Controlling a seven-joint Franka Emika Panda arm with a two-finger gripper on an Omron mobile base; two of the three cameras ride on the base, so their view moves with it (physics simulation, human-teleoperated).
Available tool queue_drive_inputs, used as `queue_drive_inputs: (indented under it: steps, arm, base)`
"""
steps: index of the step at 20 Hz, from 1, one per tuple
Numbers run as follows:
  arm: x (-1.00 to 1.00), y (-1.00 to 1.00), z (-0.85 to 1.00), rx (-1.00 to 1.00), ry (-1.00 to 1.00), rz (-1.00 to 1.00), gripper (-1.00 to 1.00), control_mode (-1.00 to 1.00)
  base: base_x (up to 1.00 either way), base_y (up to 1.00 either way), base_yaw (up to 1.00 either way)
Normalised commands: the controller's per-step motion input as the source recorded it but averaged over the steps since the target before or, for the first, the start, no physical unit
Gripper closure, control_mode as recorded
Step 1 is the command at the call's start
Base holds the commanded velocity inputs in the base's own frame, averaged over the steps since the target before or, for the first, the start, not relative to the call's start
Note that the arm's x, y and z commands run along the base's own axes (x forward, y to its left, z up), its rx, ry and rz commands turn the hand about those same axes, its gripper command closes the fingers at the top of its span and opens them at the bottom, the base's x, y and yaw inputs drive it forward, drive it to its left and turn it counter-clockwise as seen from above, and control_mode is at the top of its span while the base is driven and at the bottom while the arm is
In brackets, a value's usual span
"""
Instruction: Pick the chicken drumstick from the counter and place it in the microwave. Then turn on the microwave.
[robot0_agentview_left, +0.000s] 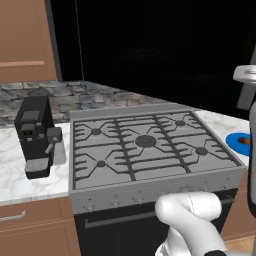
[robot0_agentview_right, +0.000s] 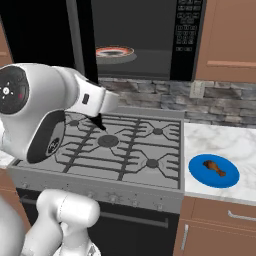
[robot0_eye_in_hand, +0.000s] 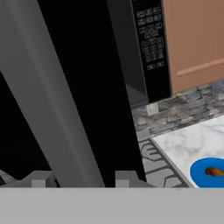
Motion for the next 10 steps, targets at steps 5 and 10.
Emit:
queue_drive_inputs:
  steps: [5, 10]
  arm:
    - [-0.64, -0.09, 0.00, 0.03, 0.00, -0.02, 1.00, -1.00]
    - [-0.62, -0.09, 0.00, 0.01, 0.00, -0.01, 1.00, -1.00]
  base:
    - [0.00, 0.00, 0.00]
    - [0.00, 0.00, 0.00]
